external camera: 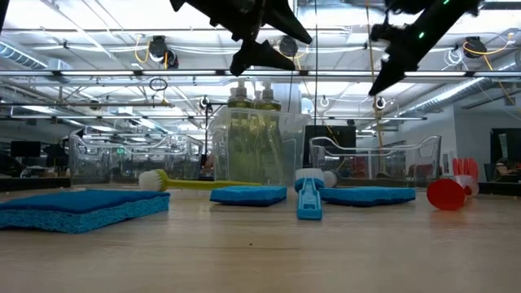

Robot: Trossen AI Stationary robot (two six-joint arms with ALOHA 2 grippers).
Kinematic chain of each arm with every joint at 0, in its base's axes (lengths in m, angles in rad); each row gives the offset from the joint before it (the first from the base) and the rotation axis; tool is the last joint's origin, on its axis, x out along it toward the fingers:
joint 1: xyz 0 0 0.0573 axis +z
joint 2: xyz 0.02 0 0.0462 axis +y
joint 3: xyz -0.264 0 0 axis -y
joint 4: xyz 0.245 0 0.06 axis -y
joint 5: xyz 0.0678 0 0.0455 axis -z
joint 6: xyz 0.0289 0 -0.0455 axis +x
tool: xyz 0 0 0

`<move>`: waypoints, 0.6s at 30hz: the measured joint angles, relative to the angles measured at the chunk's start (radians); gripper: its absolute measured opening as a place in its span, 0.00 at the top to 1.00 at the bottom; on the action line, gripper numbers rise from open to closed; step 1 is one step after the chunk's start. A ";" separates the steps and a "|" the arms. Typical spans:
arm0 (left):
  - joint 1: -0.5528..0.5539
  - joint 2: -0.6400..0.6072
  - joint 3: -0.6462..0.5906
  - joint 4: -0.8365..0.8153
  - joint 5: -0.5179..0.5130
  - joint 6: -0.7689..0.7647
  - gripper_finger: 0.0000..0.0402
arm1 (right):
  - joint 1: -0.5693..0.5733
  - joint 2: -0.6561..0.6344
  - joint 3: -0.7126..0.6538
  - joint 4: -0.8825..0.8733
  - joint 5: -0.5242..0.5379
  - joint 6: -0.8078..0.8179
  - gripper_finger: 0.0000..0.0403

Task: Pick & Place Kitchen Sink Supplies
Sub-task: Put the red dish brush into the right transparent bin

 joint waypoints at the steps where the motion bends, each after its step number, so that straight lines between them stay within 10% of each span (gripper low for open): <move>1: 0.000 0.000 0.000 0.000 0.000 0.011 0.37 | 0.023 -0.028 0.000 -0.018 -0.001 0.062 0.69; 18: 0.007 0.000 0.000 -0.020 -0.018 0.090 0.46 | 0.350 -0.163 0.000 -0.359 -0.186 0.665 0.69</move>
